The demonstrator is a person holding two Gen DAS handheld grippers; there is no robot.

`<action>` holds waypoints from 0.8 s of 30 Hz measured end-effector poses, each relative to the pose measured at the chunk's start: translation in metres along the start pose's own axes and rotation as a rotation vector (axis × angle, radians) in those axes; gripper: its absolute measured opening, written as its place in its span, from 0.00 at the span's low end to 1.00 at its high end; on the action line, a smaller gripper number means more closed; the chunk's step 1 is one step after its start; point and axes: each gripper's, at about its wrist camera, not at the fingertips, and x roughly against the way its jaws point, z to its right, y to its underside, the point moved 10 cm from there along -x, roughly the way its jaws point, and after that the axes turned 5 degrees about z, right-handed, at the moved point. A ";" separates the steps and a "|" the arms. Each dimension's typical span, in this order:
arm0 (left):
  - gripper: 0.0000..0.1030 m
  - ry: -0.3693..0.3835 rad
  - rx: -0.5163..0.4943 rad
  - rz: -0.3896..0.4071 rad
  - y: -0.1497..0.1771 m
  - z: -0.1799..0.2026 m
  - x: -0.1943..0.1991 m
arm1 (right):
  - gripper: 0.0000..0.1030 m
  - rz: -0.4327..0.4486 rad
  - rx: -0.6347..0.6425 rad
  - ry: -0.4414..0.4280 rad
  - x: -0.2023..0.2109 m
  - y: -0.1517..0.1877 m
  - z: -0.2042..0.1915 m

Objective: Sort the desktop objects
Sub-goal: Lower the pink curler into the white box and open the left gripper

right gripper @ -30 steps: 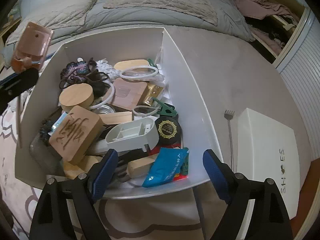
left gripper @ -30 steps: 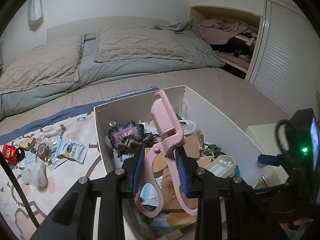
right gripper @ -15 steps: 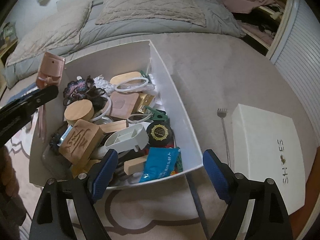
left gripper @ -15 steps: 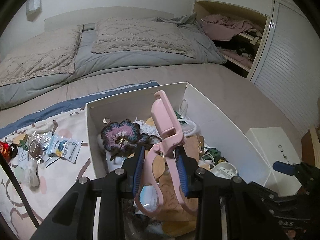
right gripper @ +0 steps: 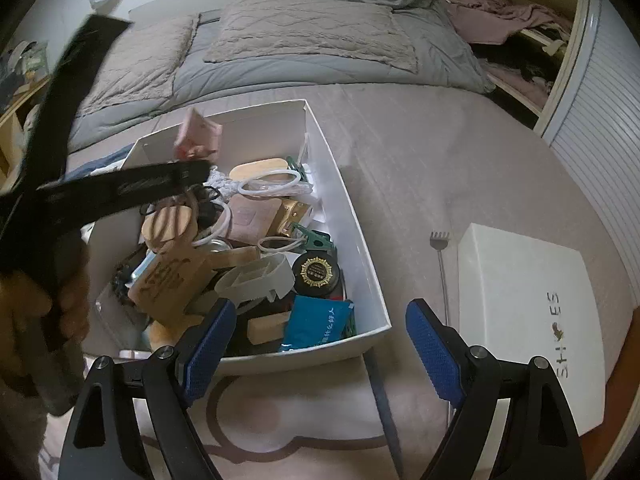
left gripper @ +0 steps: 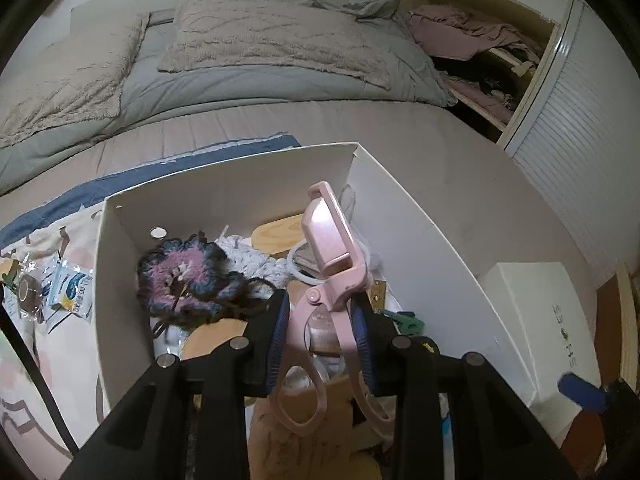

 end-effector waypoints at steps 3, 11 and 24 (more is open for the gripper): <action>0.31 -0.019 0.000 -0.008 -0.004 0.000 -0.010 | 0.84 0.005 -0.005 -0.014 0.002 0.000 0.002; 0.31 -0.029 0.028 -0.069 -0.003 0.004 -0.031 | 0.84 0.020 -0.023 -0.019 0.002 0.000 0.011; 0.77 -0.033 -0.024 -0.022 -0.009 0.015 -0.017 | 0.84 0.004 -0.053 -0.013 -0.006 0.001 0.017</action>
